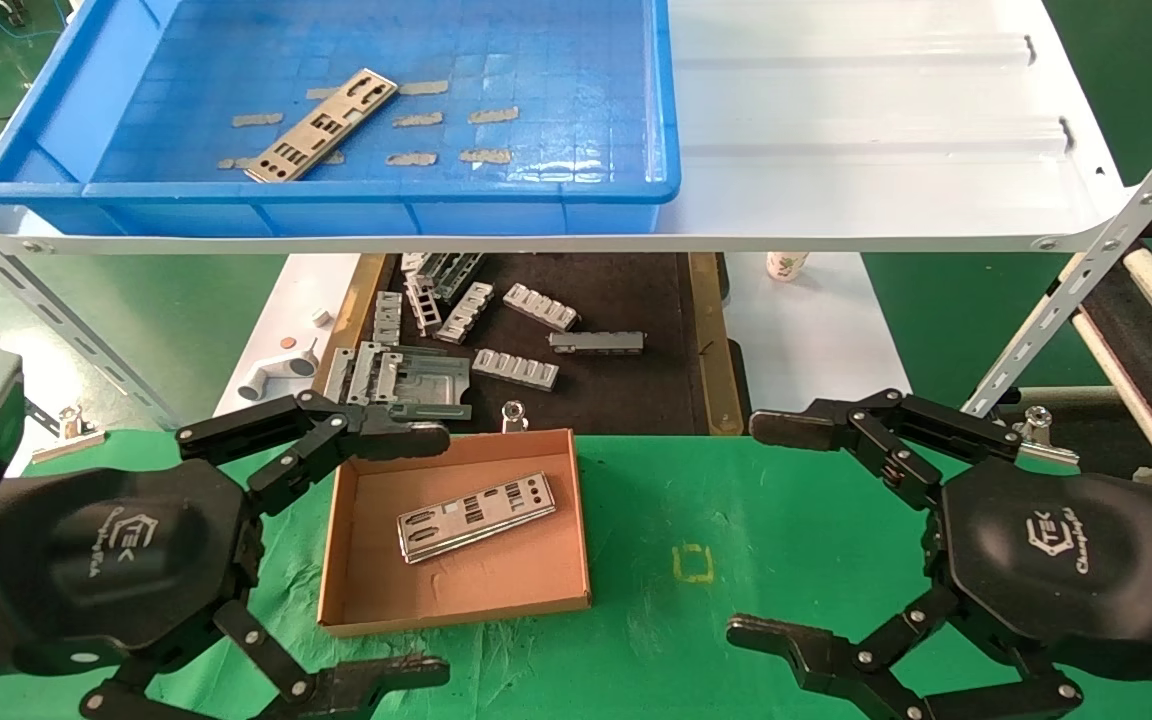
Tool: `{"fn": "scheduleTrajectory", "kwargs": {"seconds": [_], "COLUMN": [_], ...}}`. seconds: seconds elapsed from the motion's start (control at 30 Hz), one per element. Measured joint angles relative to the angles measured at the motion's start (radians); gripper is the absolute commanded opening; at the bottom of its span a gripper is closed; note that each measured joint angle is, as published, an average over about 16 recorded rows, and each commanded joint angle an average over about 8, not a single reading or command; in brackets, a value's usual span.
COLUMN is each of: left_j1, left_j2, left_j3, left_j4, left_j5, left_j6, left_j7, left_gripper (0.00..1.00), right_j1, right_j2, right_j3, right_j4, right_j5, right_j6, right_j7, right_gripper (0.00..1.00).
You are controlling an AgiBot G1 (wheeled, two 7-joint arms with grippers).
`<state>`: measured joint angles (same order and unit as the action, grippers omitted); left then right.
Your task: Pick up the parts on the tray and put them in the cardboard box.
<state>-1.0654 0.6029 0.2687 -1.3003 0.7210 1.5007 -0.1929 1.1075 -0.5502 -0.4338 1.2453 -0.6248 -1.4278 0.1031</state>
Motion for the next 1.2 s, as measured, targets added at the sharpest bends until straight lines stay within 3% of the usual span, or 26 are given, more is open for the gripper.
{"fn": "scheduleTrajectory", "kwargs": {"seconds": [1.2], "left_j1": [-0.009], "left_j2": [0.008], "left_j3": [0.011], "left_j4": [0.017], "left_j5": [0.01], "left_j6": [-0.006], "left_j7": [0.006], "left_gripper": [1.0], "right_j1": [0.0], "right_j2": [0.0], "right_j3": [0.0], "right_j4": [0.0], "right_j5": [0.0], "right_j6": [0.0], "right_j7": [0.0], "right_gripper": [1.0]}}
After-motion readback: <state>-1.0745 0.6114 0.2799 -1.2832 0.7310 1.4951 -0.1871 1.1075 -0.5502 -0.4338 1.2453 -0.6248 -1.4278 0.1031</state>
